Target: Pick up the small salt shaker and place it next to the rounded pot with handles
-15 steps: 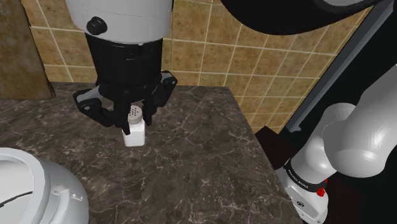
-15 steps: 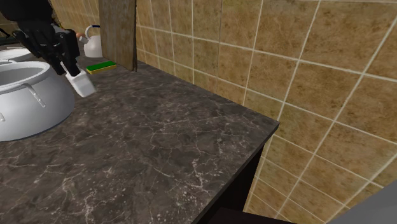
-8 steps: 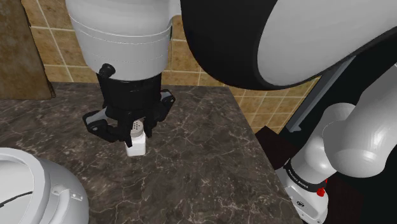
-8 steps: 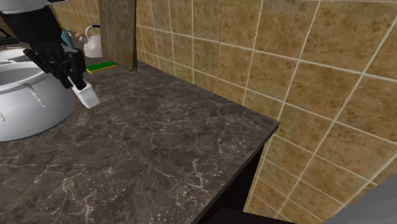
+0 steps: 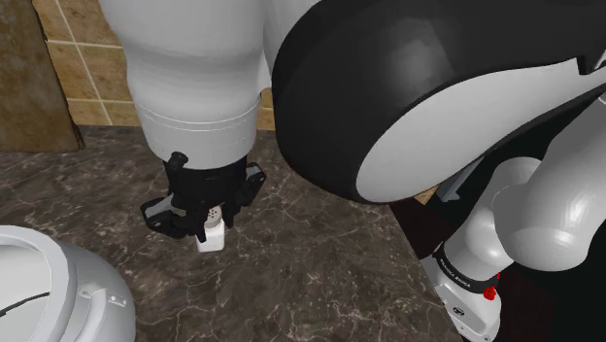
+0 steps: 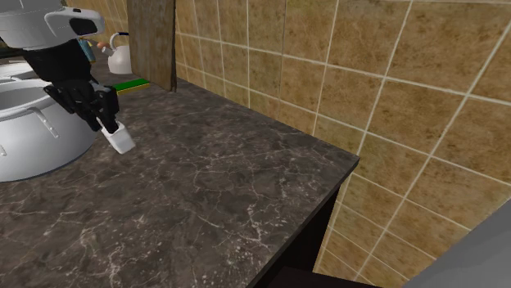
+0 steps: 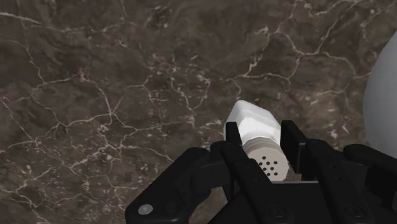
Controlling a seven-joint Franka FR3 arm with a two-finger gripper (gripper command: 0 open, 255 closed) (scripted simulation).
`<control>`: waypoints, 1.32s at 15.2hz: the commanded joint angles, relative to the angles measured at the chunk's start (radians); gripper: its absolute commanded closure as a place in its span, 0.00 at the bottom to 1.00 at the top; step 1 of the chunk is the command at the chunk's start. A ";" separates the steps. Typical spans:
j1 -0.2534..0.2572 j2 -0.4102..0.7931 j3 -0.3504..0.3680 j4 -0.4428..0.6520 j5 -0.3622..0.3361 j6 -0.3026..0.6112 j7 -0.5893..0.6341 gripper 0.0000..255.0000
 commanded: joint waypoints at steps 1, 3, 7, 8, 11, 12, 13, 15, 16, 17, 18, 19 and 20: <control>0.001 0.008 0.002 -0.023 -0.007 0.029 0.008 1.00; 0.001 0.017 0.003 -0.042 -0.016 0.054 0.017 1.00; 0.002 0.033 0.005 -0.069 -0.030 0.091 0.031 1.00; 0.002 0.033 0.005 -0.068 -0.031 0.091 0.031 1.00; 0.002 0.033 0.005 -0.068 -0.031 0.091 0.031 1.00; 0.002 0.033 0.005 -0.068 -0.031 0.091 0.031 1.00; 0.002 0.033 0.005 -0.068 -0.031 0.091 0.031 1.00; 0.002 0.033 0.005 -0.068 -0.031 0.091 0.031 0.00; 0.002 0.033 0.005 -0.068 -0.031 0.091 0.031 0.00; 0.002 0.033 0.005 -0.068 -0.031 0.091 0.031 0.00; 0.002 0.033 0.005 -0.068 -0.031 0.091 0.031 0.00; 0.002 0.033 0.005 -0.068 -0.031 0.091 0.031 0.00; 0.002 0.033 0.005 -0.068 -0.031 0.091 0.031 0.00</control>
